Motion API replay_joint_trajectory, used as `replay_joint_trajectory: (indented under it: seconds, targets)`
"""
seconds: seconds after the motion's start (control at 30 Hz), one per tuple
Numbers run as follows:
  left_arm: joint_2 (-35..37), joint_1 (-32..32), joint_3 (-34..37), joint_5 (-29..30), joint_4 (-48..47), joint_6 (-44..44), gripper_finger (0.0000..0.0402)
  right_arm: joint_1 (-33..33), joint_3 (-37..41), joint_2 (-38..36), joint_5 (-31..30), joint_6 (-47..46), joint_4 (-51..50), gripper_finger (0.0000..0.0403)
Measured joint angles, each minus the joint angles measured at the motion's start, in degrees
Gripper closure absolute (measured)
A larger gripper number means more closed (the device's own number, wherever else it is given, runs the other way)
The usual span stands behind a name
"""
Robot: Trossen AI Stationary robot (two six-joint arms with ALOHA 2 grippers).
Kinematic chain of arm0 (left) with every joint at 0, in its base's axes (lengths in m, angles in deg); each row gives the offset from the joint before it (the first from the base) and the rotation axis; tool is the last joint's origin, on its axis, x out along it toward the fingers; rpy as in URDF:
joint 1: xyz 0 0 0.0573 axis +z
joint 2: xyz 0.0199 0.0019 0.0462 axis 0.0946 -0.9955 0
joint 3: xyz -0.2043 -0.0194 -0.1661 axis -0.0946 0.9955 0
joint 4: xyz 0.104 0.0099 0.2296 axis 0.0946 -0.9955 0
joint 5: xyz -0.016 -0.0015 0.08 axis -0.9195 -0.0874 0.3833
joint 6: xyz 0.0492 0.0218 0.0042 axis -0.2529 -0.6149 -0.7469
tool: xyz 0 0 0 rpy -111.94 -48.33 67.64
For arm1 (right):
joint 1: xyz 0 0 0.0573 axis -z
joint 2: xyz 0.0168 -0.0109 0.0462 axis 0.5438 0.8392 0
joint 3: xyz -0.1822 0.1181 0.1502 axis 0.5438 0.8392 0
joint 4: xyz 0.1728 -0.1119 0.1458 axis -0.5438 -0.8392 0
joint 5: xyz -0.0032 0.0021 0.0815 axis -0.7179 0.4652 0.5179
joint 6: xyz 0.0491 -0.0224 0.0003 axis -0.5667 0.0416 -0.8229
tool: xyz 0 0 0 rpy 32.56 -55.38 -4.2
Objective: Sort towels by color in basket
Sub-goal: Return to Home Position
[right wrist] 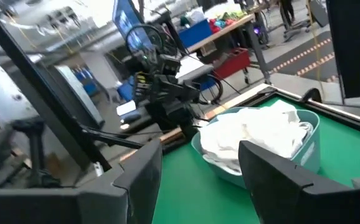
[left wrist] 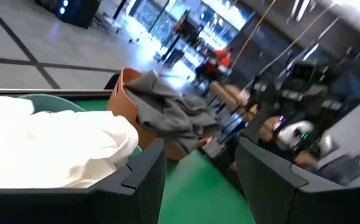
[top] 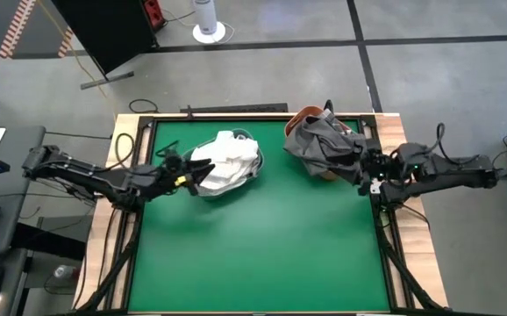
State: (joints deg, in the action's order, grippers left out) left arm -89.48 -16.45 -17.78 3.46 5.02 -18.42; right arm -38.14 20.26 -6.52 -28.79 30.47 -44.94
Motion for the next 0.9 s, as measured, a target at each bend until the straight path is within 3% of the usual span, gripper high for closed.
replay_joint_trajectory:
  seconds: [0.23, 0.5, 0.9]
  targets:
    - [11.67, -0.22, 6.97, 1.22, 1.15, -0.54, 0.0222, 0.09, 5.21, -11.23, -0.02, -0.69, -0.04, 0.0163]
    - [23.95, -0.11, 16.56, 1.22, 0.87, 3.59, 0.0265, 0.1, 10.94, -27.2, -2.02, -3.68, -0.92, 0.0163]
    - [31.6, -0.11, 23.02, -2.06, 0.52, 6.53, 0.0317, -0.08, 14.39, -28.03, -2.2, -8.11, -1.21, 0.0163]
